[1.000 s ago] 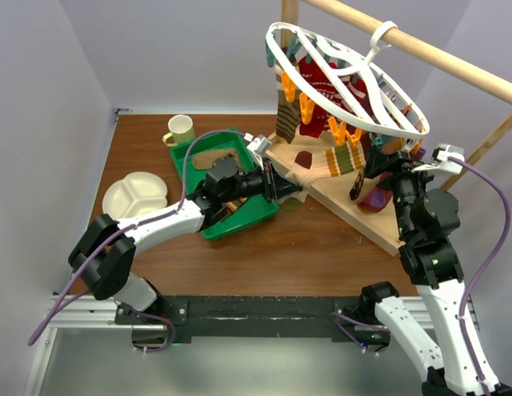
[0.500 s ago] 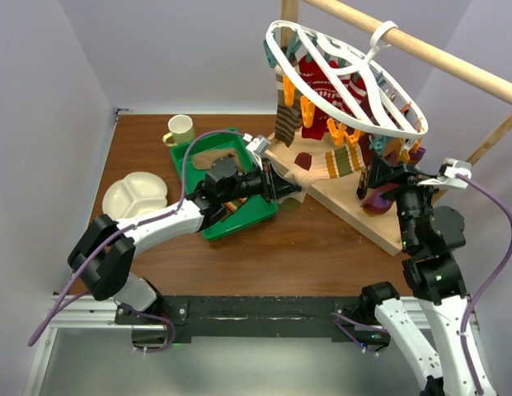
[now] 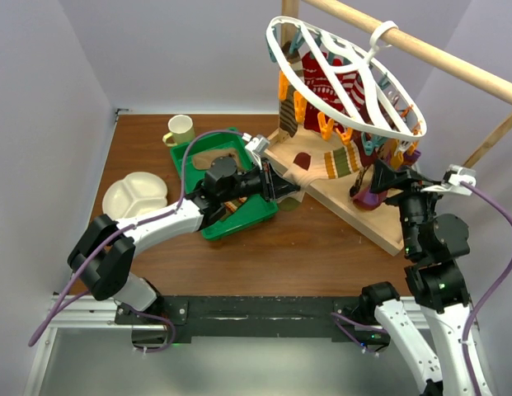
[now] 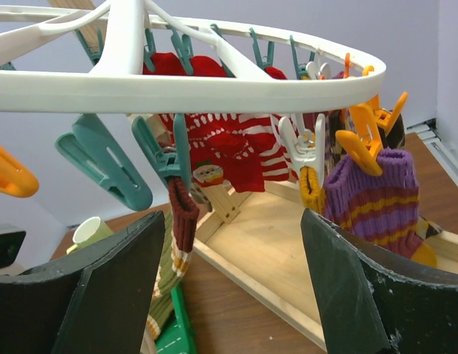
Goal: Remove the socks clipped to the hanger
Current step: Remove the sock from the hanger.
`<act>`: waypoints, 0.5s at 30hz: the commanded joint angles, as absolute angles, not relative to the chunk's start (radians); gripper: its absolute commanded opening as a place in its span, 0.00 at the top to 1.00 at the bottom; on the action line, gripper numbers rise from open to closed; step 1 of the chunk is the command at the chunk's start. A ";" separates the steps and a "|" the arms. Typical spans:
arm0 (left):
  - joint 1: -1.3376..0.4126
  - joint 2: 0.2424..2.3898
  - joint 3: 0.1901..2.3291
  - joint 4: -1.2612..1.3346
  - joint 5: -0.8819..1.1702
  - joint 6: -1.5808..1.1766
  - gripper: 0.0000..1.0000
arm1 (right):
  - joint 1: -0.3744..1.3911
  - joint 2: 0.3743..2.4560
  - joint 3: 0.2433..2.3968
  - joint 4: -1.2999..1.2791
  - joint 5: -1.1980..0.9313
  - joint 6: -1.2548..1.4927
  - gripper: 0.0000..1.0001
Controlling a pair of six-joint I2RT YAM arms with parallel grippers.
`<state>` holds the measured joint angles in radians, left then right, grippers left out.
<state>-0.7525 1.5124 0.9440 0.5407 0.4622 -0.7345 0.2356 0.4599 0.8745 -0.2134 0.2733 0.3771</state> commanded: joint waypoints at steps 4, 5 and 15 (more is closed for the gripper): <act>-0.746 1.489 0.942 0.555 0.457 -0.704 1.00 | 0.235 0.543 0.899 -0.071 0.311 0.348 0.22; -0.744 1.488 0.942 0.557 0.459 -0.706 1.00 | 0.236 0.552 0.900 -0.060 0.302 0.350 0.22; -0.745 1.497 0.946 0.563 0.469 -0.712 1.00 | 0.236 0.614 0.911 -0.005 0.160 0.370 0.23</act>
<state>-0.7525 1.5124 0.9440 0.5354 0.4633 -0.7216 0.2356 0.6075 0.8753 -0.0761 0.2138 0.3691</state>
